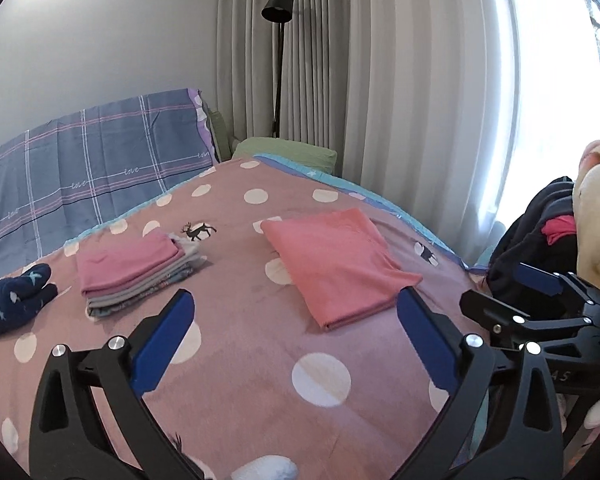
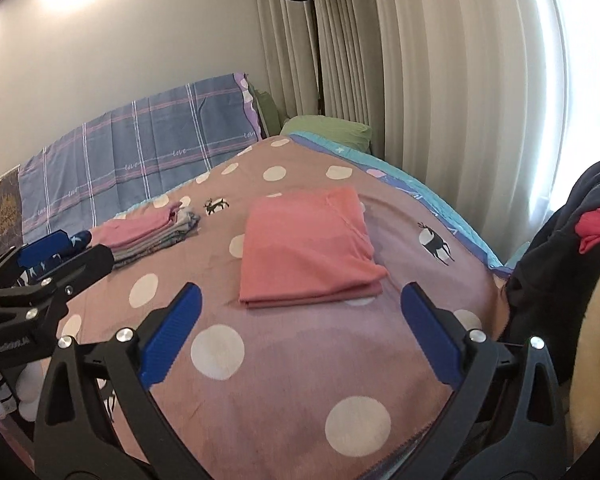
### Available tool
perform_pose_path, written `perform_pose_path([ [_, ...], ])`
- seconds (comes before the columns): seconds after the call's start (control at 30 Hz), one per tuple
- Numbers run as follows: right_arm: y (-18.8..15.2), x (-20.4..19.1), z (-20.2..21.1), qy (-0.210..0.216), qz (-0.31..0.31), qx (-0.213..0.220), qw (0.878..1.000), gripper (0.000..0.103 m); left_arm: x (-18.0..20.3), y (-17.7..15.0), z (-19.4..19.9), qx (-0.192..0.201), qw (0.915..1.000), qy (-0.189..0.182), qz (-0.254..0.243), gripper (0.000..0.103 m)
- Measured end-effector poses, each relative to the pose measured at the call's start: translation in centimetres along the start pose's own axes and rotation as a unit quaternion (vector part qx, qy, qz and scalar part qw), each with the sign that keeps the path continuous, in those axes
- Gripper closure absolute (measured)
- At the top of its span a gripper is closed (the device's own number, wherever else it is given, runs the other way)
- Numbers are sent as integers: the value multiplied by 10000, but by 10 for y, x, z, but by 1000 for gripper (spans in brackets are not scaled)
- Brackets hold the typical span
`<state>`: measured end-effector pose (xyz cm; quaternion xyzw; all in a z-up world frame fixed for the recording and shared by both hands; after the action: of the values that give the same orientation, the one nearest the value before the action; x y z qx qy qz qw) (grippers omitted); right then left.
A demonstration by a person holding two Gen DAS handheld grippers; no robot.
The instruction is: Fold small clothes
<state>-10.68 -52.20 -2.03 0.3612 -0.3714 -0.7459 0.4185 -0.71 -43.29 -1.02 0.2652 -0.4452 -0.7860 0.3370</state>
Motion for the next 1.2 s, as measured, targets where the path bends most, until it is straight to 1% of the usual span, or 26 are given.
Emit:
perform_pose_path([
  [0.17, -4, 1, -2, -14, -71, -87, 9999, 2, -3, -6, 9, -85, 9999, -14, 92, 2],
  [0.27, -4, 0, -1, -40, -62, -108, 9999, 2, -6, -6, 14, -63, 9999, -9, 132, 2],
  [0.73, -10, 1, -4, -106, -107, -253, 9996, 2, -1, -8, 15, -57, 10000, 4, -1, 2],
  [0.9, -8, 2, -2, -130, -117, -222, 9996, 2, 1, -8, 14, -65, 10000, -24, -25, 2],
  [1.2, -10, 3, -6, -140, -114, -300, 9994, 2, 5, -11, 13, -107, 9999, -37, -116, 2],
])
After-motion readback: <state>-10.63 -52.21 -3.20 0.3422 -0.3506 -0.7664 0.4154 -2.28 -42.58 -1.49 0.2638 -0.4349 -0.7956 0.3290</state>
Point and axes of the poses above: each gripper's, at about its wrist camera, not at the fingertips, and z roughly against the way its jaws point, x to its right, y to its top, the point moved 8 cm from there along -z, roughly the way its jaws point, and after that the axes turned 15 degrees about y, right-handed, at the moved point
